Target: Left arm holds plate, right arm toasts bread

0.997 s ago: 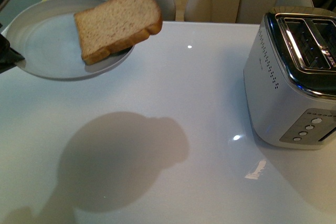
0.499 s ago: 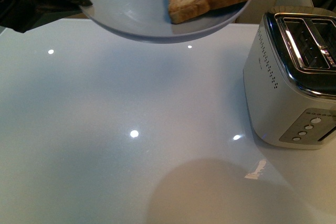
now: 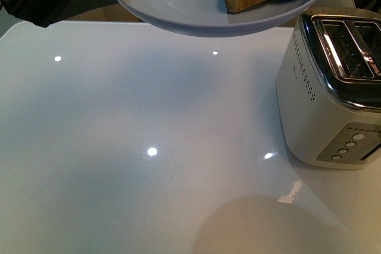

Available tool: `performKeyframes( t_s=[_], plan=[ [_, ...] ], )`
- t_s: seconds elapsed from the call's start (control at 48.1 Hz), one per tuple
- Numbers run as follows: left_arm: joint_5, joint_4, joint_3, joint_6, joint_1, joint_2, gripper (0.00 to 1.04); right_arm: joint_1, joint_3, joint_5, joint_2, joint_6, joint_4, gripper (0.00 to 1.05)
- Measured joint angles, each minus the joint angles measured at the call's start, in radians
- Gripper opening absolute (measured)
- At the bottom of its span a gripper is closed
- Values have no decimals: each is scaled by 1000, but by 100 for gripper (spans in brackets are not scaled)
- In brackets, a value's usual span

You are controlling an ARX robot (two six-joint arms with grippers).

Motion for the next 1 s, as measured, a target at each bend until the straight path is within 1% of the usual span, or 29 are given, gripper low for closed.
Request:
performKeyframes(
  t_s=[0.686, 0.706, 0.727, 0.748, 0.769, 0.81, 0.831, 0.914, 0.976, 0.997],
  plan=[
    [0, 0, 0, 0, 0, 0, 3, -2, 2, -6, 5, 0, -8, 96],
    [0, 0, 0, 0, 0, 0, 3, -9, 17, -31, 24, 1, -53, 96],
    [0, 0, 0, 0, 0, 0, 3, -18, 43, -63, 52, 2, -122, 96],
    [0, 0, 0, 0, 0, 0, 3, -33, 85, -89, 114, 2, -222, 96],
    [-2, 0, 0, 0, 0, 0, 3, -42, 111, -103, 157, 2, -280, 96],
    [0, 0, 1, 0, -2, -1, 3, -61, 151, -124, 233, 4, -365, 96],
    [1, 0, 1, 0, -3, -1, 3, -67, 157, -129, 250, 4, -372, 96],
    [-2, 0, 1, 0, -3, -1, 3, -76, 200, -153, 314, 25, -326, 96],
    [-4, 0, 2, -1, -2, -2, 3, -75, 248, -161, 386, 58, -248, 96],
    [-1, 0, 2, -1, -3, -2, 3, -71, 277, -164, 438, 90, -196, 96]
  ],
)
